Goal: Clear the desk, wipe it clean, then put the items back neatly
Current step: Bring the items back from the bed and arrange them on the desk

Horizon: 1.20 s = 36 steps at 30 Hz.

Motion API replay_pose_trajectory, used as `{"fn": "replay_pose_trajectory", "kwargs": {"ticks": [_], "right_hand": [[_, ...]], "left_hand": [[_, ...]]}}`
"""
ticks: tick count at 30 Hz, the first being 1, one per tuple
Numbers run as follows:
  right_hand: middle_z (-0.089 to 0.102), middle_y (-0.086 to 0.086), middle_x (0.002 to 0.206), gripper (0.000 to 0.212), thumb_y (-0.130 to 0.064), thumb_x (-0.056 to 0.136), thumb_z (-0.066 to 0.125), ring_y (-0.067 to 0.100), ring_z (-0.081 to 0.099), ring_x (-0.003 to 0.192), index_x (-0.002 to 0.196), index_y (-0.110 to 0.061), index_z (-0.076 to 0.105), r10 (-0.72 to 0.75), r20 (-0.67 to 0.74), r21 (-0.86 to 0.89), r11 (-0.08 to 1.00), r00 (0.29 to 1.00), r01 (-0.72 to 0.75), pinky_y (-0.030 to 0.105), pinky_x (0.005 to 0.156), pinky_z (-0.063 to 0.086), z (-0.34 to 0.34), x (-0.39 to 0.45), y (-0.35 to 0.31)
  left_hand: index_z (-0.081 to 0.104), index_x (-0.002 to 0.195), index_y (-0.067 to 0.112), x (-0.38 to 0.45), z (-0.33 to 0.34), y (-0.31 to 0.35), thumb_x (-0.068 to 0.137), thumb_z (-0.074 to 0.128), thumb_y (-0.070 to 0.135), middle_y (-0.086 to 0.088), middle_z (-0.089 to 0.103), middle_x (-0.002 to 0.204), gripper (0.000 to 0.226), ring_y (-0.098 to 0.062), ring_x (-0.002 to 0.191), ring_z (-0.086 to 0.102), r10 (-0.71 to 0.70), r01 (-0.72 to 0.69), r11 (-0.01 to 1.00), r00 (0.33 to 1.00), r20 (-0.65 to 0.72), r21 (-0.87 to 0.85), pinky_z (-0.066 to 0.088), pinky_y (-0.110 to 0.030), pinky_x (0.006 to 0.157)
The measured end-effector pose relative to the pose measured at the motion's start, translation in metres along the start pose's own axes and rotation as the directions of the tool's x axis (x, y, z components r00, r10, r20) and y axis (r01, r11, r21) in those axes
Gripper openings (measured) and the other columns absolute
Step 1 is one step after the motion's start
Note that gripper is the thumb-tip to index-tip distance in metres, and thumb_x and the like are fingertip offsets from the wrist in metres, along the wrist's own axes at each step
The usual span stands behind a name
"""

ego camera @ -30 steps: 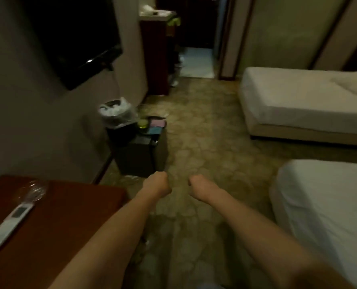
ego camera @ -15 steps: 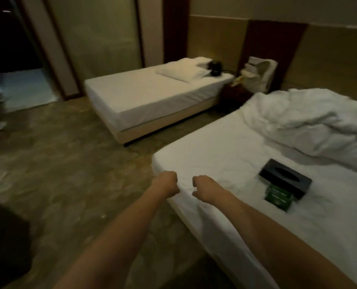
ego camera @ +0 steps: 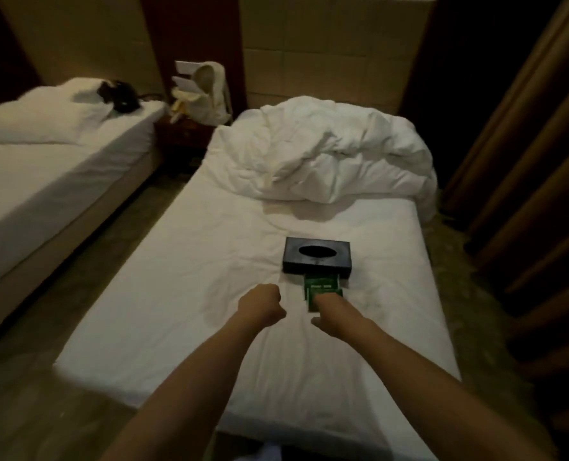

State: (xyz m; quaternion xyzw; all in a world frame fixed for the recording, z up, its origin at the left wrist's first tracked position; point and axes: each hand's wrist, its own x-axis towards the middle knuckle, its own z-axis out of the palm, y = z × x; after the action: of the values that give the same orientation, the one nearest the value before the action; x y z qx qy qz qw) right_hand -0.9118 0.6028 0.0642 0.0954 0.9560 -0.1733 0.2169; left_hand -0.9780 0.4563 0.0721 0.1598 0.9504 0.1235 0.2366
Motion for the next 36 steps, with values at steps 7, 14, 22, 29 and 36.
{"fn": "replay_pose_trajectory", "kwargs": {"ticks": [7, 14, 22, 29, 36], "right_hand": [[0.054, 0.013, 0.128, 0.036, -0.022, 0.093, 0.057, 0.026, 0.053, 0.114, 0.124, -0.005, 0.051, 0.253, 0.060, 0.209, 0.943, 0.965, -0.260, 0.024, 0.087, 0.041, -0.014, 0.077, 0.054], [0.057, 0.012, 0.122, 0.032, -0.020, 0.092, 0.059, 0.026, 0.056, 0.110, 0.120, -0.004, 0.054, 0.275, 0.073, 0.303, 0.910, 0.959, -0.284, 0.027, 0.083, 0.043, -0.008, 0.156, 0.101], [0.047, 0.013, 0.134, 0.060, -0.016, 0.084, 0.070, 0.027, 0.052, 0.116, 0.137, -0.010, 0.045, 0.190, 0.208, 0.438, 0.859, 0.959, -0.265, 0.036, 0.094, 0.049, 0.024, 0.265, 0.142], [0.027, 0.004, 0.153, 0.097, -0.037, 0.075, 0.076, 0.023, 0.028, 0.137, 0.150, -0.019, 0.018, 0.010, 0.197, 0.148, 0.988, 0.980, -0.040, 0.035, 0.112, 0.026, 0.064, 0.336, 0.172], [0.021, 0.002, 0.154, 0.095, -0.031, 0.078, 0.072, 0.027, 0.025, 0.135, 0.151, -0.022, 0.012, -0.074, 0.250, -0.147, 0.983, 0.965, 0.113, 0.042, 0.112, 0.021, 0.087, 0.358, 0.190]], "left_hand": [[0.052, 0.127, 0.014, 0.133, 0.000, -0.002, 0.085, 0.063, 0.031, -0.009, 0.054, 0.129, 0.046, -0.024, 0.115, 0.053, 0.030, -0.017, 0.997, 0.981, 0.190, -0.071, 0.045, -0.030, 0.092], [0.050, 0.130, 0.012, 0.228, 0.040, 0.012, 0.087, 0.063, 0.030, -0.009, 0.054, 0.130, 0.048, -0.024, 0.117, 0.052, 0.052, -0.032, 0.996, 0.964, 0.262, -0.079, 0.042, -0.030, 0.092], [0.059, 0.117, 0.009, 0.355, 0.056, 0.020, 0.080, 0.065, 0.021, -0.014, 0.059, 0.115, 0.039, -0.031, 0.105, 0.057, 0.186, -0.183, 0.982, 0.968, 0.168, -0.037, 0.048, -0.037, 0.084], [0.040, 0.141, 0.013, 0.423, 0.086, 0.024, 0.086, 0.064, 0.029, -0.008, 0.043, 0.141, 0.062, -0.025, 0.125, 0.046, 0.362, -0.404, 0.900, 0.901, 0.238, 0.161, 0.040, -0.037, 0.102], [0.049, 0.131, 0.024, 0.450, 0.107, 0.027, 0.089, 0.055, 0.039, -0.001, 0.054, 0.129, 0.045, -0.022, 0.123, 0.046, 0.356, -0.474, 0.806, 0.867, 0.349, 0.355, 0.024, -0.041, 0.105]]}}
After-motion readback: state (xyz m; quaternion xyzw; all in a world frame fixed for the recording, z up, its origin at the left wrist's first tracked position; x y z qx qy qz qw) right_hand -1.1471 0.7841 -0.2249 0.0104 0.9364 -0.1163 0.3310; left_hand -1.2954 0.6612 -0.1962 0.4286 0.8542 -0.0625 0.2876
